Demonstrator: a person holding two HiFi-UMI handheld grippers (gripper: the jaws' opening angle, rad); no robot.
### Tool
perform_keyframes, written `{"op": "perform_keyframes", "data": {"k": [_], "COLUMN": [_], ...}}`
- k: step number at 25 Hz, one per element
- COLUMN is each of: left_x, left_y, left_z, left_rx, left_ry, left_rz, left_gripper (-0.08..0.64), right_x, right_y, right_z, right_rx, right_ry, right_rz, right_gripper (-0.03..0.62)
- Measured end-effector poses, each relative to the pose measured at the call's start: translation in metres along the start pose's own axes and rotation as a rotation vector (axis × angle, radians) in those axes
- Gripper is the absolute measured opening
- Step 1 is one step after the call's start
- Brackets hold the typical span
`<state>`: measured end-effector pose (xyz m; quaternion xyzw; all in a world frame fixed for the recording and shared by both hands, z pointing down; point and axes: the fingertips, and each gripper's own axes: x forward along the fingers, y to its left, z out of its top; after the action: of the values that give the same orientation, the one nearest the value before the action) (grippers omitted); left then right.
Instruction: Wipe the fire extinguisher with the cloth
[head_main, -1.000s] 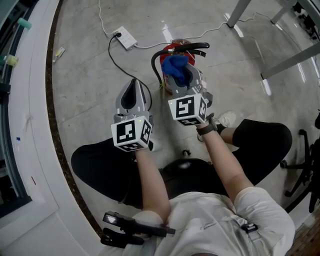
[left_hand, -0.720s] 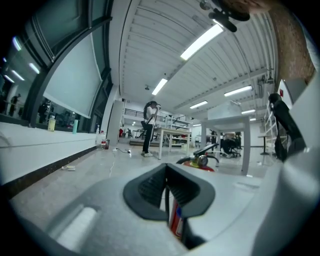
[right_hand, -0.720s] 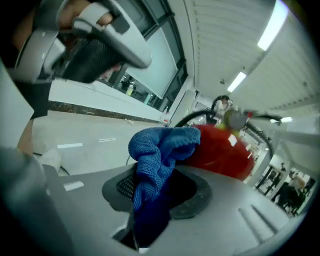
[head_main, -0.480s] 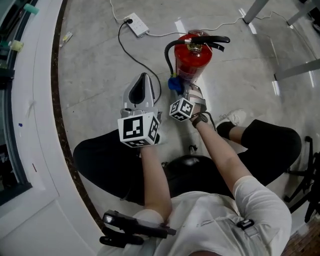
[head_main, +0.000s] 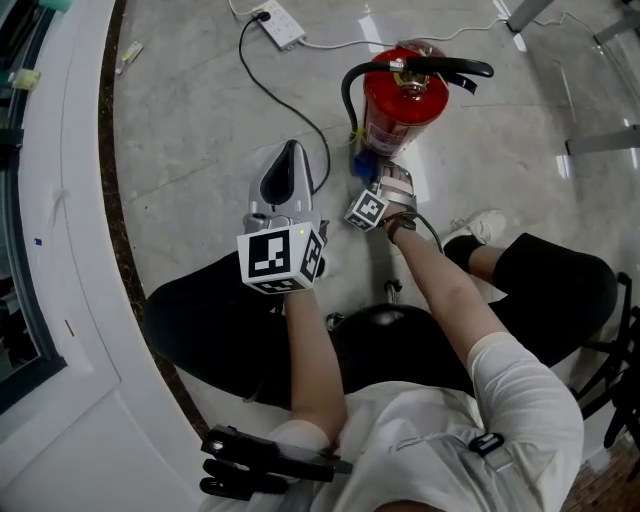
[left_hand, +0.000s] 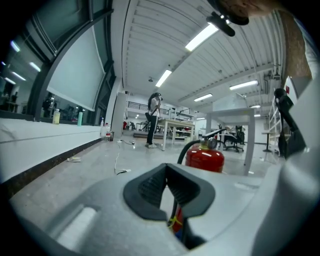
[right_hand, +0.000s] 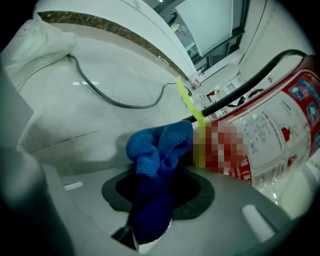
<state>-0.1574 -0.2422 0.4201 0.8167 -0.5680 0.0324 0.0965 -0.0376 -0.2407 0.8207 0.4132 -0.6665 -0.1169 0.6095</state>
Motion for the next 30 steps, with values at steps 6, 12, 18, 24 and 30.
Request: {"op": "perform_keyframes", "data": {"k": [6,12,18,24,30], "left_x": [-0.002,-0.010,-0.012,-0.013,-0.009], "left_y": [-0.012,-0.029,-0.046,-0.047,-0.043], "left_z": [0.006,0.015,0.025,0.026,0.019], "left_rx": [0.006,-0.001,0.002,-0.003,-0.019], "left_ry": [-0.013,-0.042,-0.067,-0.073,-0.061], "left_rz": [-0.021,-0.047,-0.076,-0.084,-0.083], "left_gripper": [0.002,0.002,0.002,0.002,0.002], "right_x": [-0.022,-0.117,-0.238,-0.276,-0.298], "right_y": [-0.015,-0.099,-0.208,-0.264,-0.308], "right_z": [-0.022,0.030,0.075,0.068,0.087], "right_rx": [0.225,0.098,0.409,0.603,0.641], "right_ry": [0.069,-0.191,-0.603,-0.678,-0.724], "right_rz": [0.109,-0.203,-0.264,-0.187,-0.263], "right_gripper": [0.143,0.143,0.144,0.137,0.144]}}
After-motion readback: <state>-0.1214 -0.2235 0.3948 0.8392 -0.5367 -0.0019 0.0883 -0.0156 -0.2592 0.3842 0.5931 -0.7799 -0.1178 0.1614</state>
